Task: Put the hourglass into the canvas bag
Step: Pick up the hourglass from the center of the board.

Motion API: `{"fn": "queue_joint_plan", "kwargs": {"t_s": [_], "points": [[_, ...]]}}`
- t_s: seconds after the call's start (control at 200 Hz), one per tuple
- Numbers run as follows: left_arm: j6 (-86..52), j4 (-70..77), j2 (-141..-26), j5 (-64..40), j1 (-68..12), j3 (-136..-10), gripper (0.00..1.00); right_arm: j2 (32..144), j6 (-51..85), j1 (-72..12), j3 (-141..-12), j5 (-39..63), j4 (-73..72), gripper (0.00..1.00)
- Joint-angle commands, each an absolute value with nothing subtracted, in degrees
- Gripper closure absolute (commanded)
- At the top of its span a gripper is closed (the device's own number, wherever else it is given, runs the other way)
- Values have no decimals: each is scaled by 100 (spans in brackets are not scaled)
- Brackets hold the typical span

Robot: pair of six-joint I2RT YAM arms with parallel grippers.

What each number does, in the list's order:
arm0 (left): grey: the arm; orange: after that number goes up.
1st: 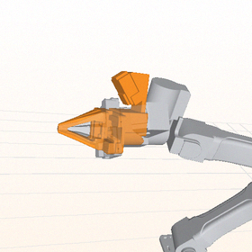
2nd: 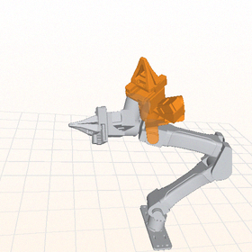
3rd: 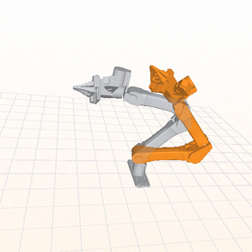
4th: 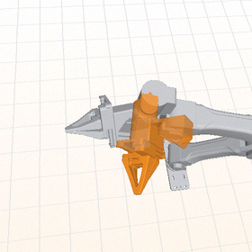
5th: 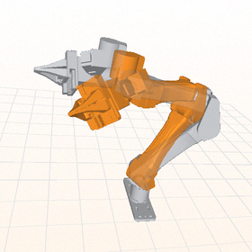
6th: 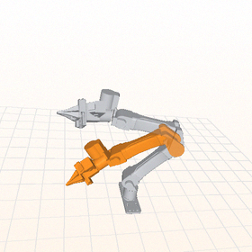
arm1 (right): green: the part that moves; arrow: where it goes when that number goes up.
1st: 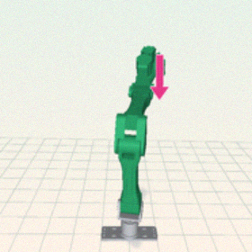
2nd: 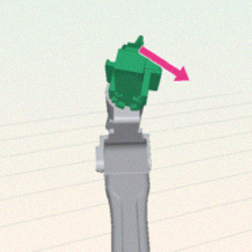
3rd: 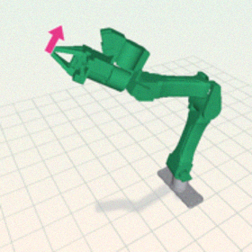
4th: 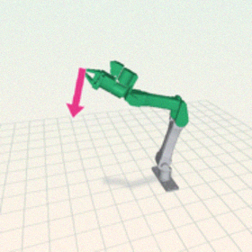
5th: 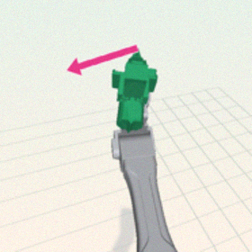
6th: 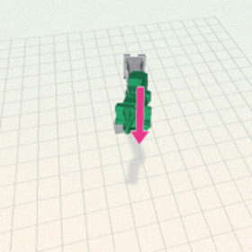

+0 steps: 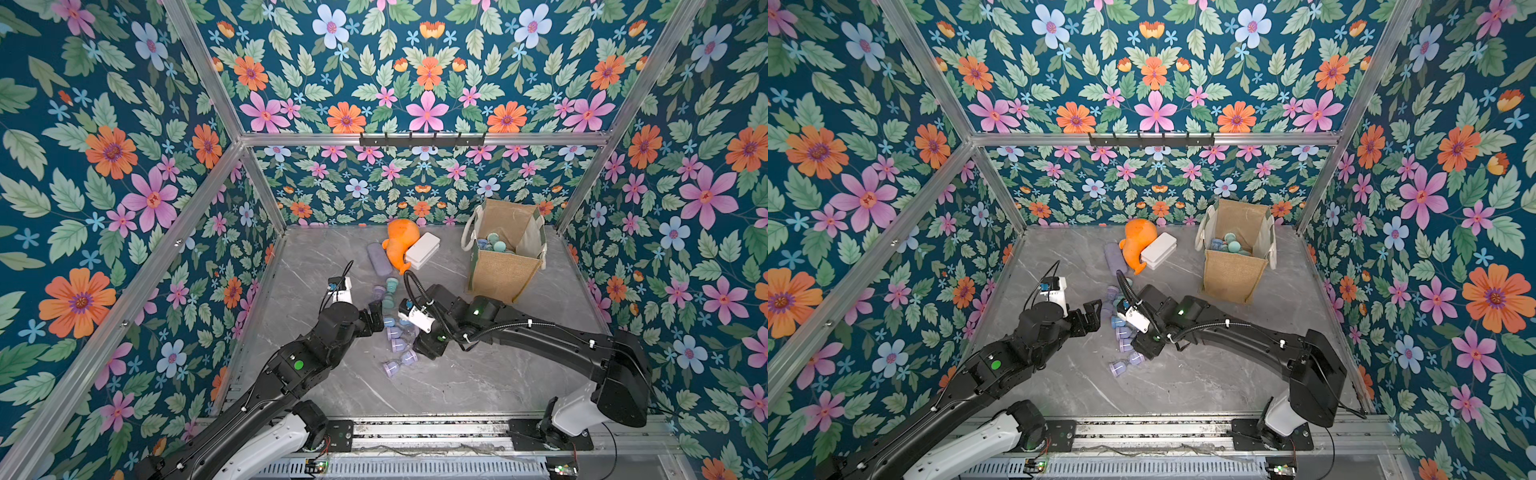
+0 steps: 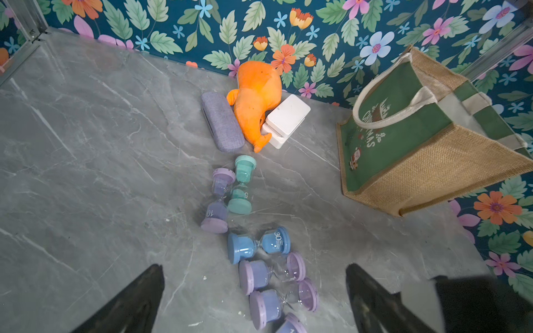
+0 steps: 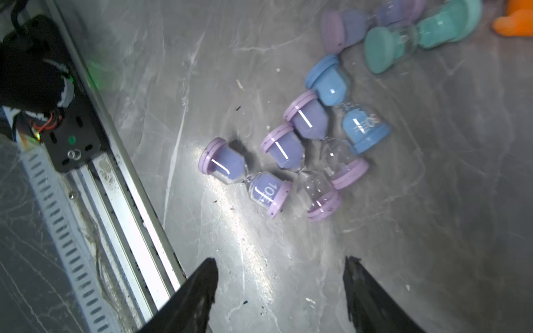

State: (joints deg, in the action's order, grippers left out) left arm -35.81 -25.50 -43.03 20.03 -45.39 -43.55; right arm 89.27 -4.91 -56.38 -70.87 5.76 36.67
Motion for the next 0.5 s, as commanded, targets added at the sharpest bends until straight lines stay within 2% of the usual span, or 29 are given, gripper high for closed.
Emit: {"fn": "queue_joint_plan", "kwargs": {"t_s": [0.0,0.495], "points": [[-3721,-2805,-4157,2160,-4541,-4299,0,9070,-781,-5713,-6965,691,3237,30],[-3851,-3168,-3894,2429,-4535,-4228,0,10226,-1489,-5933,-7220,791,2953,36]]}}
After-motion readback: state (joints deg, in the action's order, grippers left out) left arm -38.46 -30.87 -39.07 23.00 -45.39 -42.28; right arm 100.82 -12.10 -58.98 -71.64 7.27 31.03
